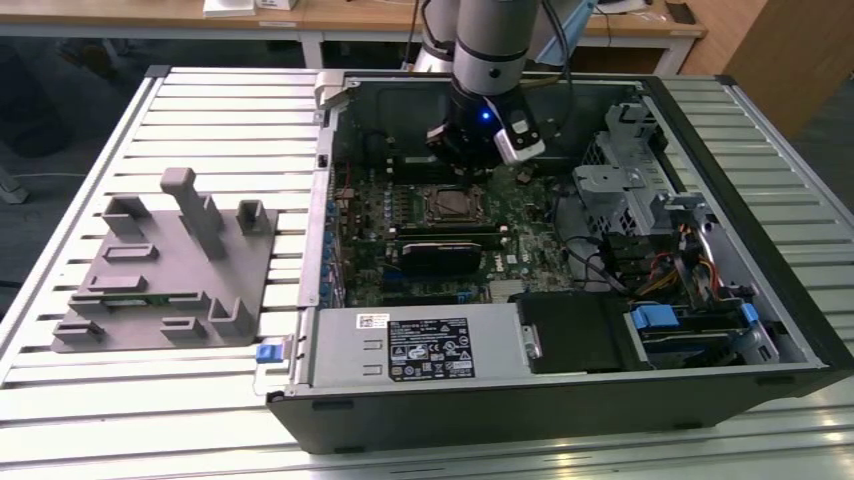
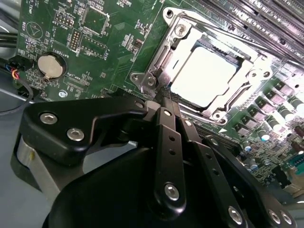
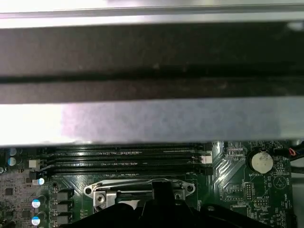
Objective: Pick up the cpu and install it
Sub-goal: 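Install the second cpu locking lever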
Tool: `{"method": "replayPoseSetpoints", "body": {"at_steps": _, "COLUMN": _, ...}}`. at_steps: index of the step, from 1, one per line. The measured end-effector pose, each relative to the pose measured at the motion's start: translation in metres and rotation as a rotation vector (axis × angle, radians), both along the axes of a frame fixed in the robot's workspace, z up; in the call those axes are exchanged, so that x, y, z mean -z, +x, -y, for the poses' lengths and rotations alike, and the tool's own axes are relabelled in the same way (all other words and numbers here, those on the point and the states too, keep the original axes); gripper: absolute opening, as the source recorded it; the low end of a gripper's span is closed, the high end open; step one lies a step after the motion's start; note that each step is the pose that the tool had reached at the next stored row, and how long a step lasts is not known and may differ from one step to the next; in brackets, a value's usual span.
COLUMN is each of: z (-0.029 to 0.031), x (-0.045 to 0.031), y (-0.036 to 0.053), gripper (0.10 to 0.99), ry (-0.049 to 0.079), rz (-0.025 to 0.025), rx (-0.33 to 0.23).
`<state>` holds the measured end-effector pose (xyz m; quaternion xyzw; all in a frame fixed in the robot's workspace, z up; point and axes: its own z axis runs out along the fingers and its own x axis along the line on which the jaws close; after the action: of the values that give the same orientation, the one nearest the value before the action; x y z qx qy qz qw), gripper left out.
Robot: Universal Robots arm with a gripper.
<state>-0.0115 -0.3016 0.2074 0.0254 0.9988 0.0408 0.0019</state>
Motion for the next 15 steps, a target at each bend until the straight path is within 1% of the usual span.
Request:
{"method": "replayPoseSetpoints", "body": {"at_steps": 2, "z": 0.0001, "x": -0.0016, "y": 0.0, "gripper": 0.106, "ry": 0.0, "rz": -0.0001, "rx": 0.0}}
{"method": "replayPoseSetpoints", "body": {"at_steps": 4, "z": 0.0001, "x": -0.0056, "y": 0.0, "gripper": 0.106, "ry": 0.0, "rz": 0.0, "rx": 0.0}}
{"method": "replayPoseSetpoints", "body": {"at_steps": 6, "z": 0.0001, "x": -0.0112, "y": 0.0, "gripper": 0.106, "ry": 0.0, "rz": 0.0, "rx": 0.0}}
{"method": "replayPoseSetpoints", "body": {"at_steps": 11, "z": 0.0001, "x": -0.0285, "y": 0.0, "gripper": 0.106, "ry": 0.0, "rz": 0.0, "rx": 0.0}}
{"method": "replayPoseSetpoints", "body": {"at_steps": 13, "z": 0.0004, "x": -0.0317, "y": 0.0, "gripper": 0.106, "ry": 0.0, "rz": -0.0001, "rx": 0.0}}
{"method": "replayPoseSetpoints", "body": {"at_steps": 15, "z": 0.0019, "x": -0.0321, "y": 0.0, "gripper": 0.106, "ry": 0.0, "rz": 0.0, "rx": 0.0}}
